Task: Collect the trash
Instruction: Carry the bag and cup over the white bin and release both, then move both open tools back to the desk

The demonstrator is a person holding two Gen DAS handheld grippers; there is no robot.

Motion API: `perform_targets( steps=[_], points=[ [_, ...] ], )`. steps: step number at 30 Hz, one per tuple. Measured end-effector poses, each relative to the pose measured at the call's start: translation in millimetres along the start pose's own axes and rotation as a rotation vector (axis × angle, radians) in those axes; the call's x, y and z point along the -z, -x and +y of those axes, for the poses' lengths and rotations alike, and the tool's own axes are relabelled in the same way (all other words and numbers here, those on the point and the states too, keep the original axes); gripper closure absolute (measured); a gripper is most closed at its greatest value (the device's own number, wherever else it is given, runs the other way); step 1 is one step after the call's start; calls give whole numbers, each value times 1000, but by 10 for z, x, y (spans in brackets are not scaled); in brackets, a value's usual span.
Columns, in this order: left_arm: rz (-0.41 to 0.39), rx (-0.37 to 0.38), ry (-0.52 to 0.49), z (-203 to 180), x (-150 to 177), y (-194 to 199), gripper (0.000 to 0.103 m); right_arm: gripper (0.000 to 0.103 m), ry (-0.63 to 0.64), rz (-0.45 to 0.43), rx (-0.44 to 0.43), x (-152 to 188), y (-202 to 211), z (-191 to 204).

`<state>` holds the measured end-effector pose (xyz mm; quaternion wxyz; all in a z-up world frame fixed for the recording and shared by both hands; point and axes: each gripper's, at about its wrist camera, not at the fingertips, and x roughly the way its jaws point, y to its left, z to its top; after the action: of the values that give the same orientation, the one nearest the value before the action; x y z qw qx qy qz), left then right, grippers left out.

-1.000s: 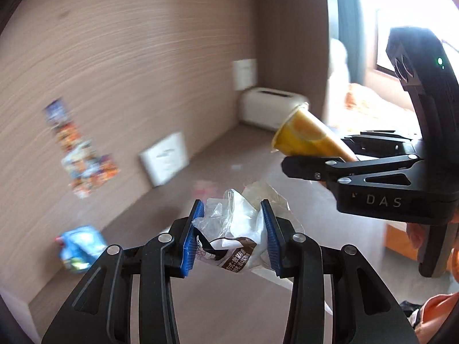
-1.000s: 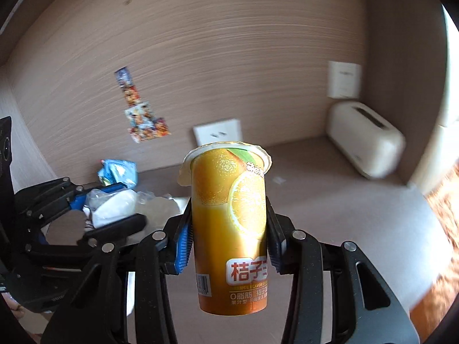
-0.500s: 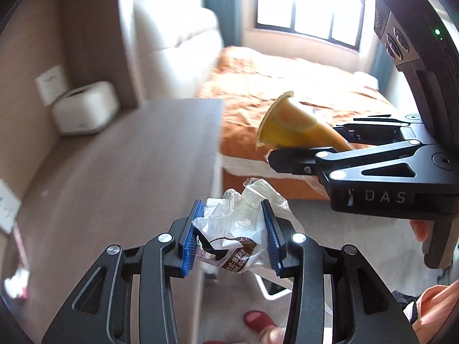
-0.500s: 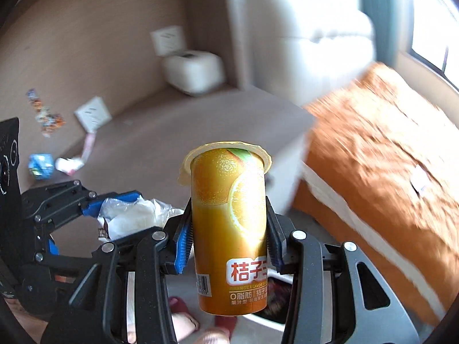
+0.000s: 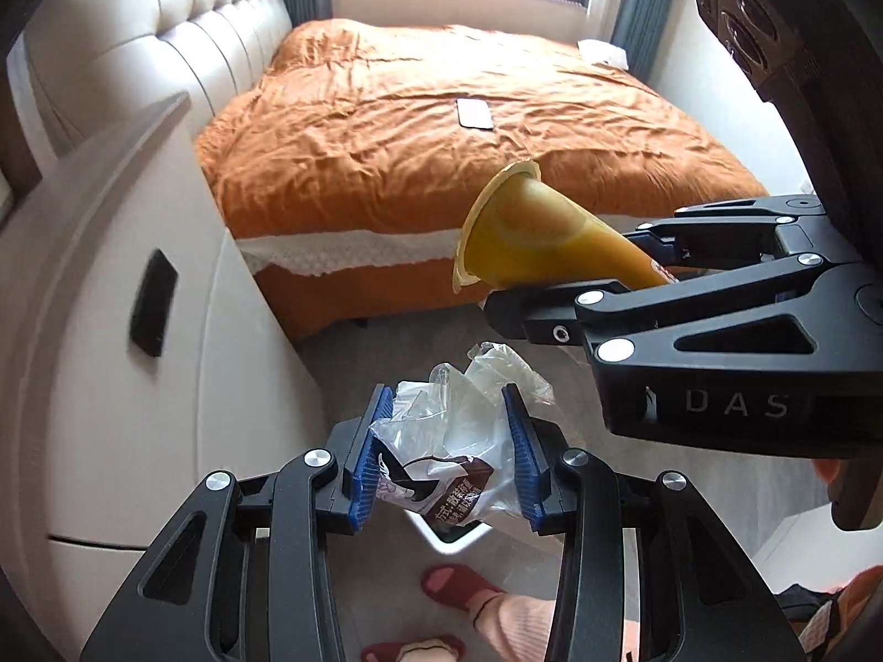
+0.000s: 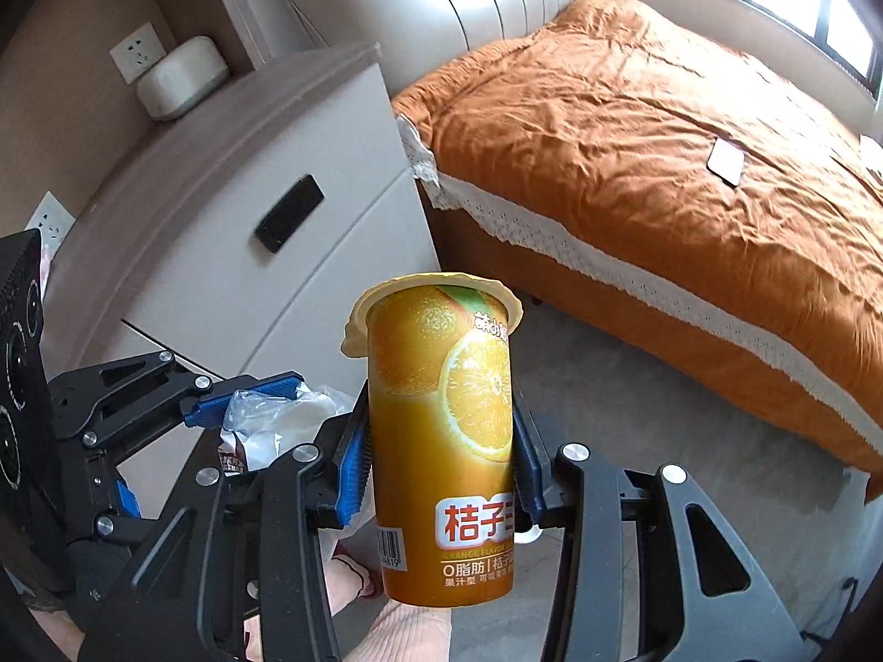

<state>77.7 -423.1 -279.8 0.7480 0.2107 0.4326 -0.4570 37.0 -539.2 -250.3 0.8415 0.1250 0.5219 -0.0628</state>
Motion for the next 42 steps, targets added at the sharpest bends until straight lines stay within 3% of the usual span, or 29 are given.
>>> perform_targets(
  steps=[8, 9, 10, 11, 12, 13, 17, 20, 25, 29, 37, 42],
  points=[
    [104, 74, 37, 59, 444, -1158, 62, 58, -35, 141, 18, 407, -1067, -372],
    [111, 72, 40, 61, 492, -1280, 56, 58, -29, 157, 23, 465, -1200, -399],
    [128, 87, 42, 69, 545, -1458, 43, 57, -22, 182, 24, 547, -1382, -438],
    [132, 94, 47, 65, 593, -1561, 31, 52, -19, 203, 17, 595, -1498, -462],
    [133, 99, 55, 74, 641, -1670, 4, 26, -12, 230, 20, 659, -1625, -485],
    [138, 101, 61, 82, 686, -1768, 5, 4, -2, 232, 44, 734, -1745, -520],
    [178, 95, 51, 48, 836, -2072, 5, 4, -5, 267, 69, 877, -1972, -633],
    [181, 91, 65, 43, 833, -2055, 5, 4, -15, 264, 73, 879, -1951, -657],
    [144, 53, 88, 67, 637, -1733, 5, 4, -17, 229, 64, 702, -1630, -549],
    [82, 15, 92, 75, 360, -1207, 5, 4, -24, 166, 45, 469, -1173, -424],
    [-63, -58, 134, 109, -20, -4, 5, 4, 53, -48, 4, -48, -37, 52],
    [-151, -171, 178, 166, -68, 707, 5, 4, 120, -165, -66, -367, 453, 388]
  ],
)
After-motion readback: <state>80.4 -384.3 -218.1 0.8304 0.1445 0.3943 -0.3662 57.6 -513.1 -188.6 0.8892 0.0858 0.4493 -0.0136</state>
